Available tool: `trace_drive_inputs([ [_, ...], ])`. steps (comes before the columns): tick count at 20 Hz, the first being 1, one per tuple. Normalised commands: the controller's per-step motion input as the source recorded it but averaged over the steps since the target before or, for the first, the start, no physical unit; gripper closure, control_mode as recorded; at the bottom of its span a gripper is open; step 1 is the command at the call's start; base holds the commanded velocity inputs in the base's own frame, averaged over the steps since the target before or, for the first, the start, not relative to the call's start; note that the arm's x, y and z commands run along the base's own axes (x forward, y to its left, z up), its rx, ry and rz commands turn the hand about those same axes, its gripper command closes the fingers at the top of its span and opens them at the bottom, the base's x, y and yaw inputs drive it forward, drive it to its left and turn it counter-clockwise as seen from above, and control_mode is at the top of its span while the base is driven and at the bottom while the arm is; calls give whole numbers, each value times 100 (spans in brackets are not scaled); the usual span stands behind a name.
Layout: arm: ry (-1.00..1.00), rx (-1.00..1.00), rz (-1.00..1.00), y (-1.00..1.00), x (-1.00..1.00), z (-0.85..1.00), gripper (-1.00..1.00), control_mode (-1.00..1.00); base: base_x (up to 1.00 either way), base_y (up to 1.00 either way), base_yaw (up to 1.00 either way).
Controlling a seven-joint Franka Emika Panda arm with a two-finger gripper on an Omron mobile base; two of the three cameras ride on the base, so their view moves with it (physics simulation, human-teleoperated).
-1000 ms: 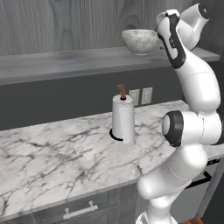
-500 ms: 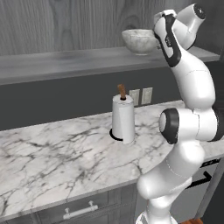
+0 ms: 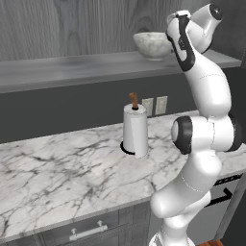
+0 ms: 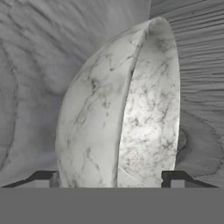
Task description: Pick up the bowls from the cabinet and place each bowl in front of a stool on the dining counter.
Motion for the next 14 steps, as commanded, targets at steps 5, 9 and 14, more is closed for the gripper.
trace_drive_inputs([
  [5, 2, 0, 0, 7, 3, -8, 100, -100, 0, 0, 0],
  [9, 3, 0, 0, 7, 0, -13, 100, -100, 0, 0, 0],
  [14, 0, 0, 0, 2, 0, -4, 100, -100, 0, 0, 0],
])
